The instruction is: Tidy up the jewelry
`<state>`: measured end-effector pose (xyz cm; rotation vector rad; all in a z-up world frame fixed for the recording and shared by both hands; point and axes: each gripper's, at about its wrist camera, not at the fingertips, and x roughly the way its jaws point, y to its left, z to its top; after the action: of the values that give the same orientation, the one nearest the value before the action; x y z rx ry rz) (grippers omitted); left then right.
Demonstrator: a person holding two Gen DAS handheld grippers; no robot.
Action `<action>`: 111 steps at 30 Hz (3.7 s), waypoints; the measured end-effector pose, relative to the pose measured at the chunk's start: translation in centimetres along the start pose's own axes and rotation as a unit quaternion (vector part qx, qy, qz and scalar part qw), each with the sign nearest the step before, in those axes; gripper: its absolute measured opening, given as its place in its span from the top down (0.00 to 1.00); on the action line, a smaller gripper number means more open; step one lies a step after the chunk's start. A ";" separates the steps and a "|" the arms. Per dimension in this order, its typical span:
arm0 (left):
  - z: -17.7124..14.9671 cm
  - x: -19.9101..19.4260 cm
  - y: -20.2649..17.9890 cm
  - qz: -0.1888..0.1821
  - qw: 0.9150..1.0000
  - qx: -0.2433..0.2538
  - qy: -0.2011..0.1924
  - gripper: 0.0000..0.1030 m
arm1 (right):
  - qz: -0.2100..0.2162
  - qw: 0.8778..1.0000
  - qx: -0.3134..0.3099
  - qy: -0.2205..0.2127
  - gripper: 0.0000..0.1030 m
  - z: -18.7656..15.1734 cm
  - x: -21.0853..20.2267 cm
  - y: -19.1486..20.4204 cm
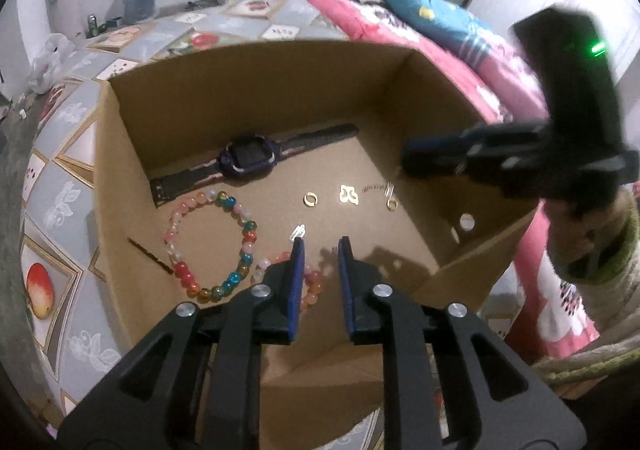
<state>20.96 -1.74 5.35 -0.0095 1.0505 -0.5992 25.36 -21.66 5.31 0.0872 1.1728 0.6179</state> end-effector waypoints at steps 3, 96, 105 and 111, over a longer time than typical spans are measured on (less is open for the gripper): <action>-0.2 -1.6 0.0 0.014 0.999 -0.001 -0.031 0.76 | 0.004 0.999 0.002 0.032 0.88 0.3 1.6 -0.1; -16.7 -12.7 -7.1 0.185 0.952 -0.131 -0.207 0.11 | -0.151 0.957 0.134 -0.210 0.27 -23.2 -13.4 2.3; -17.2 -12.9 -9.3 0.225 0.944 -0.122 -0.210 0.10 | -0.157 0.968 0.086 -0.176 0.18 -23.5 -9.9 6.4; -16.7 -12.6 -9.5 0.237 0.940 -0.134 -0.203 0.10 | -0.177 0.967 0.073 -0.168 0.14 -22.8 -9.2 7.4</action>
<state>-1.42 0.68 9.70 -0.1116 0.6859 -0.0047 0.01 -25.69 6.56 0.0991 0.8738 0.1892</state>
